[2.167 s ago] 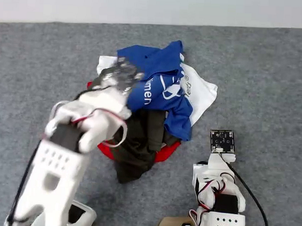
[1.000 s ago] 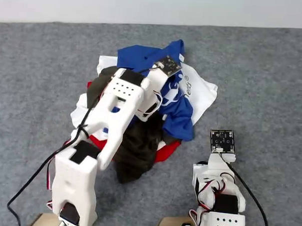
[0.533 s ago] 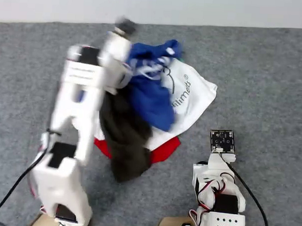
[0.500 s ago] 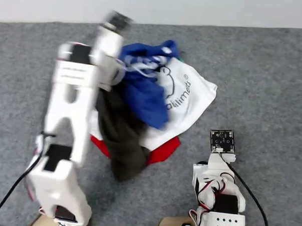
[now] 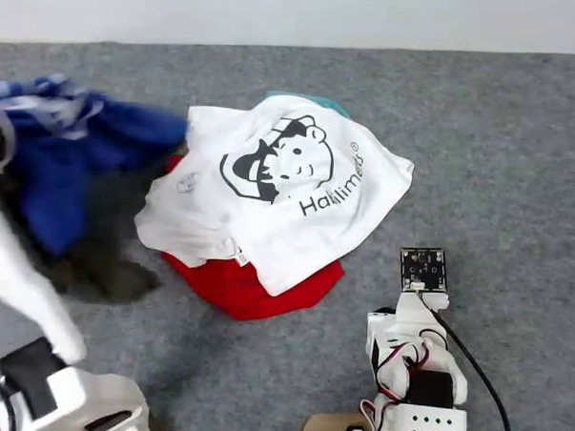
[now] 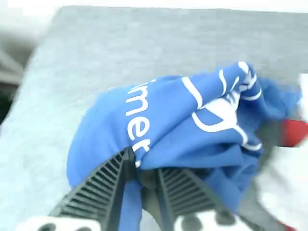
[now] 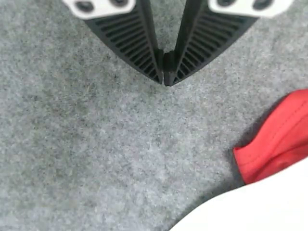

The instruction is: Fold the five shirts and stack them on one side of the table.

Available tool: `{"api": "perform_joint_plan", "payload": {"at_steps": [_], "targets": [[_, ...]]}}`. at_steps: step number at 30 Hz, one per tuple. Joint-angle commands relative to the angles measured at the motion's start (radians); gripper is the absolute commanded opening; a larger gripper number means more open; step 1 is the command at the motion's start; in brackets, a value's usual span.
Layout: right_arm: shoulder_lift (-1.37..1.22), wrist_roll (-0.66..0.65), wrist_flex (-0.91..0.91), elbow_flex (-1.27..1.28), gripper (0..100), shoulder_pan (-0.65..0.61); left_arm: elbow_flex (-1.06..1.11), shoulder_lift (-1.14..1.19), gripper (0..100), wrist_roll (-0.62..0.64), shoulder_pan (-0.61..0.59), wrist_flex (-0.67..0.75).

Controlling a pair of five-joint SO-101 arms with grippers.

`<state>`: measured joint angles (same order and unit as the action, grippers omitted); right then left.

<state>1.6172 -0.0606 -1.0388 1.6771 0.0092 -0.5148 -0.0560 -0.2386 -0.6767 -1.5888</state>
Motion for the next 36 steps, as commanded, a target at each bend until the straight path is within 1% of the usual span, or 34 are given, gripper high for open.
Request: {"api": "perform_joint_plan", "payload": {"at_steps": [1, 5, 10, 11, 12, 15, 16, 18, 19, 21, 23, 25, 27, 29, 32, 36], "targets": [[0.007, 0.005, -0.004, 0.012, 0.9, -0.008, -0.041, -0.06, 0, -0.037, -0.11, 0.006], [0.007, 0.005, -0.004, 0.012, 0.9, -0.008, -0.012, -0.032, 0, -0.071, -0.14, 0.008], [0.007, 0.005, -0.004, 0.012, 0.9, -0.008, -0.015, -0.031, 1, -0.071, -0.17, 0.003], [0.007, 0.005, -0.004, 0.012, 0.9, -0.008, -0.015, -0.04, 3, -0.072, -0.175, -0.003], [0.007, 0.005, -0.004, 0.012, 0.9, -0.008, -0.015, -0.052, 7, -0.074, -0.176, -0.008], [0.007, 0.005, -0.004, 0.012, 0.9, -0.008, -0.013, -0.094, 24, -0.068, -0.176, -0.014], [0.007, 0.005, -0.004, 0.012, 0.9, -0.008, -0.015, -0.107, 26, -0.066, -0.175, -0.012], [0.007, 0.005, -0.004, 0.012, 0.9, -0.008, -0.015, -0.137, 26, -0.072, -0.166, -0.009], [0.007, 0.005, -0.004, 0.012, 0.9, -0.008, -0.015, -0.153, 26, -0.074, -0.141, -0.008], [0.007, 0.005, -0.004, 0.012, 0.9, -0.008, -0.012, -0.18, 26, -0.091, -0.078, -0.018], [0.007, 0.005, -0.004, 0.012, 0.9, -0.008, -0.01, -0.198, 26, -0.123, 0.015, -0.061], [0.007, 0.005, -0.004, 0.012, 0.9, -0.008, 0.001, -0.201, 26, -0.13, 0.14, -0.123], [0.007, 0.005, -0.004, 0.012, 0.9, -0.008, 0.058, -0.201, 26, -0.127, 0.282, -0.164], [0.007, 0.005, -0.004, 0.012, 0.9, -0.008, 0.159, -0.201, 27, -0.092, 0.417, -0.163], [0.007, 0.005, -0.004, 0.012, 0.9, -0.008, 0.315, -0.181, 28, -0.086, 0.597, -0.141], [0.007, 0.005, -0.004, 0.012, 0.9, -0.008, 0.426, -0.091, 29, -0.083, 0.75, -0.074]]}}
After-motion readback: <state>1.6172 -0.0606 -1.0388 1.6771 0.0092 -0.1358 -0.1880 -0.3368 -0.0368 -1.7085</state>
